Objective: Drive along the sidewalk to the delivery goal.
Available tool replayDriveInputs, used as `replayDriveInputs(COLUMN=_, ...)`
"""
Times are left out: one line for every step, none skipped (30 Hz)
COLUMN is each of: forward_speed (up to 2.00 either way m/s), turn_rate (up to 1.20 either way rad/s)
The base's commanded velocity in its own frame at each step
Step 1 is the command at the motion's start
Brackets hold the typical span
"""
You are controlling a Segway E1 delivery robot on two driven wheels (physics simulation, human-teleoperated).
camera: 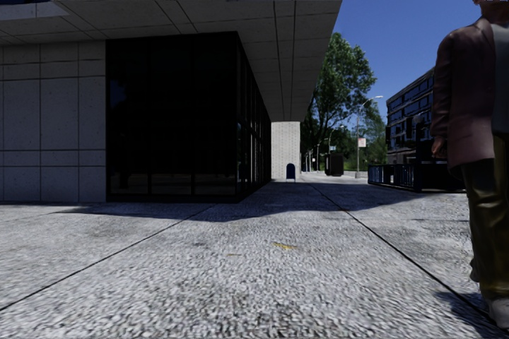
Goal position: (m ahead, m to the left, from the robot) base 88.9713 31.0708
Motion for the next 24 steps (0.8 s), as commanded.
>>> replayDriveInputs(forward_speed=2.0, turn_rate=0.0)
replayDriveInputs(forward_speed=2.0, turn_rate=0.0)
replayDriveInputs(forward_speed=2.0, turn_rate=0.0)
replayDriveInputs(forward_speed=2.0, turn_rate=0.0)
replayDriveInputs(forward_speed=2.0, turn_rate=0.0)
replayDriveInputs(forward_speed=2.0, turn_rate=0.0)
replayDriveInputs(forward_speed=2.0, turn_rate=0.0)
replayDriveInputs(forward_speed=2.0, turn_rate=0.0)
replayDriveInputs(forward_speed=2.0, turn_rate=0.0)
replayDriveInputs(forward_speed=2.0, turn_rate=0.0)
replayDriveInputs(forward_speed=2.0, turn_rate=0.0)
replayDriveInputs(forward_speed=2.0, turn_rate=0.0)
replayDriveInputs(forward_speed=2.0, turn_rate=0.0)
replayDriveInputs(forward_speed=2.0, turn_rate=0.0)
replayDriveInputs(forward_speed=2.0, turn_rate=0.0)
replayDriveInputs(forward_speed=2.0, turn_rate=-0.25)
replayDriveInputs(forward_speed=2.0, turn_rate=-0.26)
replayDriveInputs(forward_speed=2.0, turn_rate=-0.27)
replayDriveInputs(forward_speed=2.0, turn_rate=-0.27)
replayDriveInputs(forward_speed=2.0, turn_rate=-0.27)
replayDriveInputs(forward_speed=2.0, turn_rate=-0.27)
replayDriveInputs(forward_speed=2.0, turn_rate=-0.27)
replayDriveInputs(forward_speed=2.0, turn_rate=-0.27)
replayDriveInputs(forward_speed=2.0, turn_rate=-0.27)
